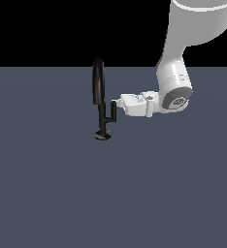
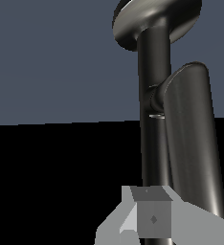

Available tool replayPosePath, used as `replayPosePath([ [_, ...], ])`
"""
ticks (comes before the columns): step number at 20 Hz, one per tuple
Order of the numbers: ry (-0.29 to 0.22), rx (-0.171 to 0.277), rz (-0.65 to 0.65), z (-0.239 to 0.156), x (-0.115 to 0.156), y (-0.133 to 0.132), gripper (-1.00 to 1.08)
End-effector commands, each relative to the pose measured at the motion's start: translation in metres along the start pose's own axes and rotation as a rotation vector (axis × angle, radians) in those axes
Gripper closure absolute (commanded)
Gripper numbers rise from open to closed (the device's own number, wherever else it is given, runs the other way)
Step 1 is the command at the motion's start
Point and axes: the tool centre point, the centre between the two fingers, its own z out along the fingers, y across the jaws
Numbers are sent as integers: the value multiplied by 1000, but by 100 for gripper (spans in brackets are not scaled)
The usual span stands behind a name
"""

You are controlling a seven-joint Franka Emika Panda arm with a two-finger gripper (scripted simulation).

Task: Turn on the faucet by rotating a designated handle.

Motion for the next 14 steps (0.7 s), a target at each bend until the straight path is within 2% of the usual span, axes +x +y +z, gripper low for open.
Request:
replayPosePath([
  [1, -2, -4, 1, 0, -3, 7, 108],
  [14, 0, -1, -3, 0, -3, 31, 108],
])
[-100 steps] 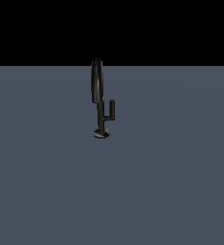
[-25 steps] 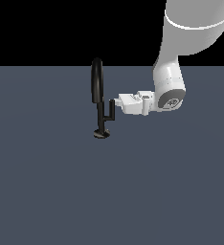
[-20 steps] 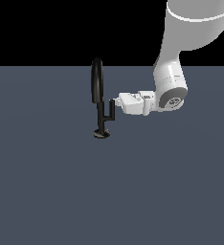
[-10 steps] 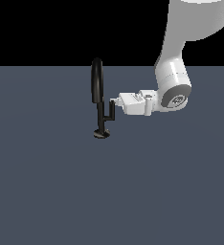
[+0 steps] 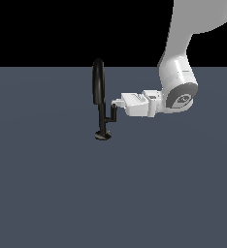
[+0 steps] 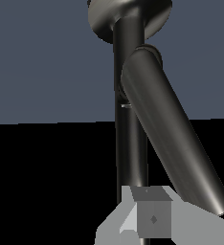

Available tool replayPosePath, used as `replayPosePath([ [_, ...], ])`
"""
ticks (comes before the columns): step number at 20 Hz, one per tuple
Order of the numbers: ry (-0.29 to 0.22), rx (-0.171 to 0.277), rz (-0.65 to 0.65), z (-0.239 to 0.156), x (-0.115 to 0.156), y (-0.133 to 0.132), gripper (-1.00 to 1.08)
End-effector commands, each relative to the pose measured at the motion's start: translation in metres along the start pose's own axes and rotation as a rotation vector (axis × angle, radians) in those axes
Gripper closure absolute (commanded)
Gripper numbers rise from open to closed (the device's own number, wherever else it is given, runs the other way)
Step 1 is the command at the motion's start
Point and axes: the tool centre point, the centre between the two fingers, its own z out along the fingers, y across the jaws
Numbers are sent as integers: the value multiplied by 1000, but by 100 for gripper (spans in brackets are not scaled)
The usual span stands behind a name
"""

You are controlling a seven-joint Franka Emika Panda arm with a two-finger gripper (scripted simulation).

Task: Turn on the faucet by rotating a designated handle.

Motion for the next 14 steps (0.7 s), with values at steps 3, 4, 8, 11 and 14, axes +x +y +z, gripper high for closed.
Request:
replayPosePath([
  [3, -2, -3, 9, 0, 9, 16, 108],
  [4, -3, -4, 9, 0, 10, 19, 108],
  [8, -3, -5, 10, 0, 15, 32, 108],
  [11, -3, -5, 11, 0, 19, 43, 108],
  [14, -4, -6, 11, 0, 22, 50, 108],
])
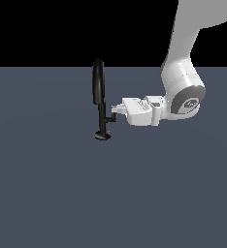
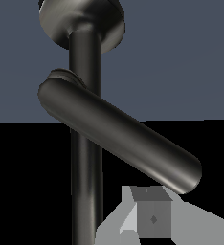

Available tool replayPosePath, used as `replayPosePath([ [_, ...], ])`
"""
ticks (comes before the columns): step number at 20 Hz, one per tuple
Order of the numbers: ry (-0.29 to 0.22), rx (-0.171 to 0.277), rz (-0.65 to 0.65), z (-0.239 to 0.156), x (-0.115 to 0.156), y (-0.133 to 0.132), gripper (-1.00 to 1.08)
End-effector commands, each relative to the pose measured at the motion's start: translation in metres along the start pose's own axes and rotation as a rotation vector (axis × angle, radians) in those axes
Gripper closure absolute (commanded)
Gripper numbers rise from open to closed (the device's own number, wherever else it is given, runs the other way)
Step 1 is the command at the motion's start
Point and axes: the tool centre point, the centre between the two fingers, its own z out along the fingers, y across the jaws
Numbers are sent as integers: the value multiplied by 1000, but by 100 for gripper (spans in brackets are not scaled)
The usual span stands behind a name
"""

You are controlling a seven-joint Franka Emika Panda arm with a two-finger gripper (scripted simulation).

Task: Turn on the faucet by rotating a designated handle.

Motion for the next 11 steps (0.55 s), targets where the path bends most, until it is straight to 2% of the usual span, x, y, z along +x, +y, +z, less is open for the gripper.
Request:
replayPosePath([
  [1, 0, 0, 0, 0, 0, 0, 108],
  [10, -3, -2, 19, 0, 61, 28, 108],
  [11, -3, -2, 19, 0, 61, 28, 108],
])
